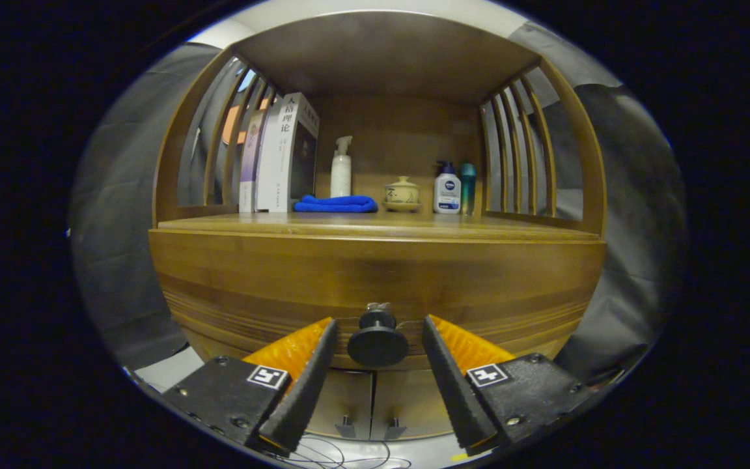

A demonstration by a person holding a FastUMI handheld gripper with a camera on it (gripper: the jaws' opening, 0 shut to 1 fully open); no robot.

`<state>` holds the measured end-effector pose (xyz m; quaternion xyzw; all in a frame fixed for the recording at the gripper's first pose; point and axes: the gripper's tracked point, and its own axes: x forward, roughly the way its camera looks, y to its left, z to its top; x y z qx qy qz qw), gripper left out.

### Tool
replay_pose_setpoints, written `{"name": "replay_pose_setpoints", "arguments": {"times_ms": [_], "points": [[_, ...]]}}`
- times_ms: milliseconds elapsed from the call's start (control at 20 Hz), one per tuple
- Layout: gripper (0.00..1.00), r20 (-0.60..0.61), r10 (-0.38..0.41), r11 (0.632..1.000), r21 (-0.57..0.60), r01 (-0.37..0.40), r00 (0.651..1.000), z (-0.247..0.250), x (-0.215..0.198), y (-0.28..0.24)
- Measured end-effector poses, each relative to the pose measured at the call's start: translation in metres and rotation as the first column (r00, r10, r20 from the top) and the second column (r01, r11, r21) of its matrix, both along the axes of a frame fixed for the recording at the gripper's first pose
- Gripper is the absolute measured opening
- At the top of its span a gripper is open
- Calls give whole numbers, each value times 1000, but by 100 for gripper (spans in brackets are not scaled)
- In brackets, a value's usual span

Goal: Pull open the drawer, take out the items inside it, and place them on the countertop above the cabinet.

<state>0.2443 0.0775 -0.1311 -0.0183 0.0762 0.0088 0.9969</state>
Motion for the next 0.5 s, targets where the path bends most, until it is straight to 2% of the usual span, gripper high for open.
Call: {"name": "replay_pose_setpoints", "arguments": {"times_ms": [250,350,500], "points": [[50,14,-24,1000,10,24,1000,0,7,-3],[46,-2,-21,999,42,21,1000,0,5,-2],[42,-10,-17,1000,14,17,1000,0,5,-3]]}}
